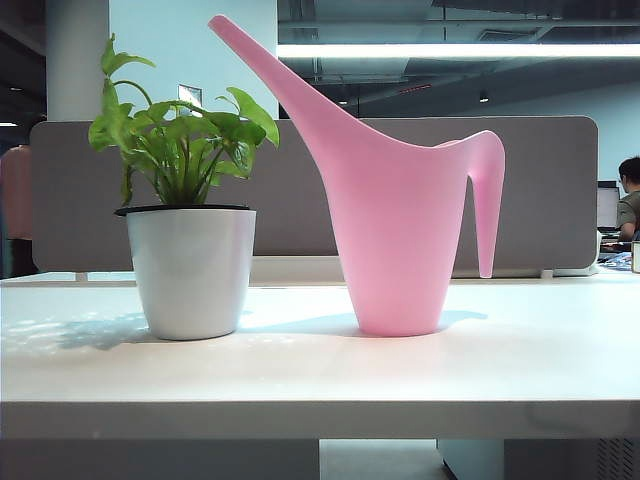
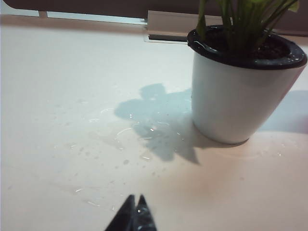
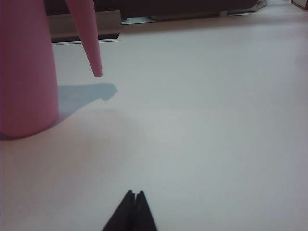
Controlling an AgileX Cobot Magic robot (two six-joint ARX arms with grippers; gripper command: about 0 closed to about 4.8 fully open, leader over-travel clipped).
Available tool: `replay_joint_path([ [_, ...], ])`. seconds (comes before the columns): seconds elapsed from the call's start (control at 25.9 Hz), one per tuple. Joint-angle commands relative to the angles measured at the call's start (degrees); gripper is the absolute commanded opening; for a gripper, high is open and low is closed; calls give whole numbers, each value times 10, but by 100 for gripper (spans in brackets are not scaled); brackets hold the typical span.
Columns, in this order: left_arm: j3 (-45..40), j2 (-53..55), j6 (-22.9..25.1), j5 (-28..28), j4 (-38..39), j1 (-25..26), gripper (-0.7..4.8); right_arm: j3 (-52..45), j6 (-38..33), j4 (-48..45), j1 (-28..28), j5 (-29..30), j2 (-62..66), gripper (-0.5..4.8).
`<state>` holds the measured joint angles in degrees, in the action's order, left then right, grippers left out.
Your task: Pick up the watering can from the table, water the potted plant, and put the can back.
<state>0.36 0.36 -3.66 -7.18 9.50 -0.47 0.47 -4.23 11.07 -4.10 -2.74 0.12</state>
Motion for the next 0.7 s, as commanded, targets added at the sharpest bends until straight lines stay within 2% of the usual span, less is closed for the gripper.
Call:
replay_joint_path([
  [0.04, 2, 0, 2, -1, 3, 0, 3, -4, 1, -8, 0, 0, 0, -5],
  [0.31, 5, 3, 2, -1, 6, -2, 3, -4, 1, -8, 0, 0, 0, -5],
  [0.42, 59, 68, 2, -1, 68, -19, 3, -4, 1, -8, 0, 0, 0, -5],
  [0.54, 133, 138, 2, -1, 156, -57, 3, -4, 1, -8, 0, 0, 0, -5],
  [0.62, 209, 207, 2, -1, 232, -104, 3, -4, 1, -8, 0, 0, 0, -5],
  [0.66, 239, 233, 3, -1, 254, -126, 3, -4, 1, -8, 0, 0, 0, -5],
  [0.7, 258, 256, 4, 1, 242, -148, 3, -4, 1, -8, 0, 0, 0, -5],
])
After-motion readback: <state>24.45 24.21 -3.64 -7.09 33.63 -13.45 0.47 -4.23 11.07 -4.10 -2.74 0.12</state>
